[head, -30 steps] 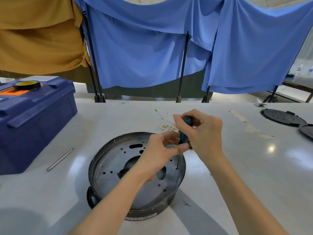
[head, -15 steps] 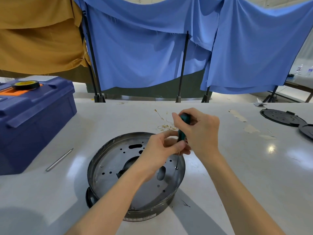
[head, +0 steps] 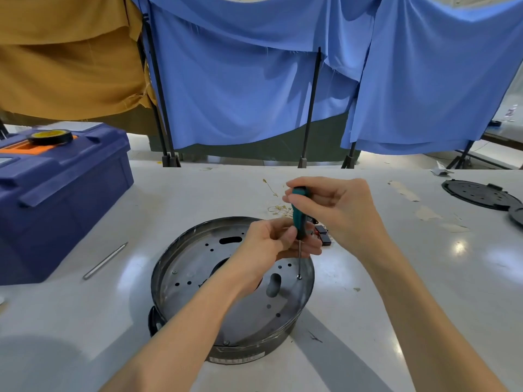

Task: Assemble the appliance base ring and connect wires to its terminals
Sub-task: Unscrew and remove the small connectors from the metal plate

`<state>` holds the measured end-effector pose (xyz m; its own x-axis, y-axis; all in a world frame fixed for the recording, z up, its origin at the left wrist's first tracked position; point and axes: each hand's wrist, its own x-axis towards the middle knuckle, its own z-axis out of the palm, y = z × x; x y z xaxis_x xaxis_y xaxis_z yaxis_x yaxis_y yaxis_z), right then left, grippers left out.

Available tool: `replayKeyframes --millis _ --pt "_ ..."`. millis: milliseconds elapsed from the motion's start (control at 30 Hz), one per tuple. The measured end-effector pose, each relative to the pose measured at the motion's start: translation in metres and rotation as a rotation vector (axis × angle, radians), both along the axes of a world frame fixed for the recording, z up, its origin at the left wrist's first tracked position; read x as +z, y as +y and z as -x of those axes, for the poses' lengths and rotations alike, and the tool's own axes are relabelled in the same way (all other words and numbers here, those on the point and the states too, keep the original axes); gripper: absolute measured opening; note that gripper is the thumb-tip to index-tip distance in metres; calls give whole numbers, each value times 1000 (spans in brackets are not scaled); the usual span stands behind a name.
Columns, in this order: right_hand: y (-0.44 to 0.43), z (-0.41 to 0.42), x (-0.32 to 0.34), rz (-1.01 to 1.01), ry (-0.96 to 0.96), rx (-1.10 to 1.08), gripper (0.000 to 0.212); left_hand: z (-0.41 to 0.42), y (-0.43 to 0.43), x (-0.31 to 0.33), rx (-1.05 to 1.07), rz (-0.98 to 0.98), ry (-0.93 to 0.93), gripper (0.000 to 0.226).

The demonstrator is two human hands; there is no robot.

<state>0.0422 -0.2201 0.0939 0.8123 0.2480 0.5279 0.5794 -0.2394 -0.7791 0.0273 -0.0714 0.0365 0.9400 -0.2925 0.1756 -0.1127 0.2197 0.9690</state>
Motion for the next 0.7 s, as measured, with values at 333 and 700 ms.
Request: replayKeyframes --millis 333,700 --pt "15 8 -16 94 -340 -570 49 -2 -11 -1 -37 -116 -26 27" --pt "0 -2 -4 65 -221 -275 20 1 -10 0 11 -40 -13 18"
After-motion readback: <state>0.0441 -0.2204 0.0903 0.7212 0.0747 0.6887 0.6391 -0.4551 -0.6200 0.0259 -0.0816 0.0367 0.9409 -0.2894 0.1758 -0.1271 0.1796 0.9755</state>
